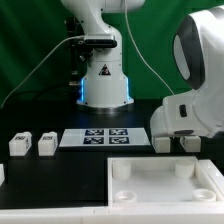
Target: Assemble one leg
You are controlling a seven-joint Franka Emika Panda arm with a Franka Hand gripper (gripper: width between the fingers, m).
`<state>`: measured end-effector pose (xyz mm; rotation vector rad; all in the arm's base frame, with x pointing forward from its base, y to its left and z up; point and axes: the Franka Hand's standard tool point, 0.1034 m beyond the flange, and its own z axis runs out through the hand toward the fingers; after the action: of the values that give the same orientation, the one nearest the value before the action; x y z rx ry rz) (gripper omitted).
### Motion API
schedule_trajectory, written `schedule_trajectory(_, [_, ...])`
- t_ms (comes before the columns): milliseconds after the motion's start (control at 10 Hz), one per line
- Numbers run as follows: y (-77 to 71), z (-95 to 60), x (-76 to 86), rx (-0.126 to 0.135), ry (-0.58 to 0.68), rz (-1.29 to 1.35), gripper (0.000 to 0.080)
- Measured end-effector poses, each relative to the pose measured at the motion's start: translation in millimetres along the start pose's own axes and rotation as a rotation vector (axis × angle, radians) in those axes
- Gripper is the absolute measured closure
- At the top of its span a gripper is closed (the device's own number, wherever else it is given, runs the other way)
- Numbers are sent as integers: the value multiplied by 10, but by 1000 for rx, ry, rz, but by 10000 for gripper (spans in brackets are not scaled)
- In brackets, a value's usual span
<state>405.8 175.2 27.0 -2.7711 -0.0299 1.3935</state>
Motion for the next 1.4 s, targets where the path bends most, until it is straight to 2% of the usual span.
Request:
schedule_trajectory(300, [-59,148,8,-15,-11,-2,150])
schedule_trajectory(600, [-41,304,16,-19,-17,1,150])
schedule_trajectory(900, [-45,340,19,-22,-29,5,150])
schedule_trajectory(1100, [-44,342,19,-22,-29,5,408])
schedule_trajectory(1200, [-44,341,18,-22,-29,4,408])
schedule_trajectory(1300, [-43,342,19,-22,-29,4,509])
schedule_trajectory(1400, [-43,342,19,-22,-29,4,509])
